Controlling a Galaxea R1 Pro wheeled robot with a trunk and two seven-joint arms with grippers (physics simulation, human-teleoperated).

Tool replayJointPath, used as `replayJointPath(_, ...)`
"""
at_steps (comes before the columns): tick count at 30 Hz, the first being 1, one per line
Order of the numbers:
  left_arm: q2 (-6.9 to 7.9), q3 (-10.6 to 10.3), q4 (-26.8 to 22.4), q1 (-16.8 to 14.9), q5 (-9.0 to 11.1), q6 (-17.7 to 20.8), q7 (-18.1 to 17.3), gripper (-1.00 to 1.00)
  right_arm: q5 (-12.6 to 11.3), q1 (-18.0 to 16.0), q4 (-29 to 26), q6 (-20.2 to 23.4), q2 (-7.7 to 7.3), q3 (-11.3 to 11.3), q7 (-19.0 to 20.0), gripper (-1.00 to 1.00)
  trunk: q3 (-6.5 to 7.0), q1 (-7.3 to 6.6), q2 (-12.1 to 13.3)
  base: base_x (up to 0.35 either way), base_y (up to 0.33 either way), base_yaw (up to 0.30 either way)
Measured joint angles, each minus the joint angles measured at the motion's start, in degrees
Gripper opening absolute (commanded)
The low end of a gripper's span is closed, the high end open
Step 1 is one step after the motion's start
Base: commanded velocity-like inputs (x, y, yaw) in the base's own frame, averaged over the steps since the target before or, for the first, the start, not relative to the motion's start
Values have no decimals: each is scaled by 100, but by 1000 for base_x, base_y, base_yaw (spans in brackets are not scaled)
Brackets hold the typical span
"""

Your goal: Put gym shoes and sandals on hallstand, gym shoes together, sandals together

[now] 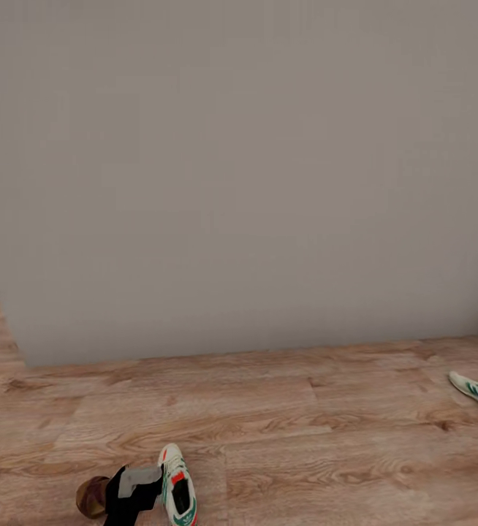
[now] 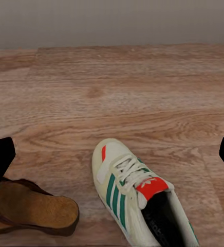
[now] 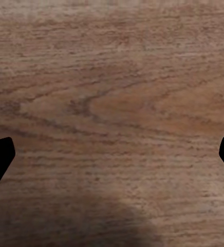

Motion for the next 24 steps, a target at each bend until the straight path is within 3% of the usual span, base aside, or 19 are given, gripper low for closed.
replayJointPath(7, -1, 1, 2, 0, 0, -1, -1, 100, 0, 1, -2, 1, 0, 0, 0, 100, 0, 0, 0, 14, -9, 131)
replayJointPath(13, -1, 1, 3, 1, 0, -2, -2, 100, 0, 2, -3, 1, -5, 0, 0, 100, 0, -2, 0, 148, -101, 21)
replayJointPath(24, -1, -6, 3, 2, 0, -2, -3, 100, 0, 2, -3, 1, -4, 0, 0, 100, 0, 0, 0, 7, -76, 1)
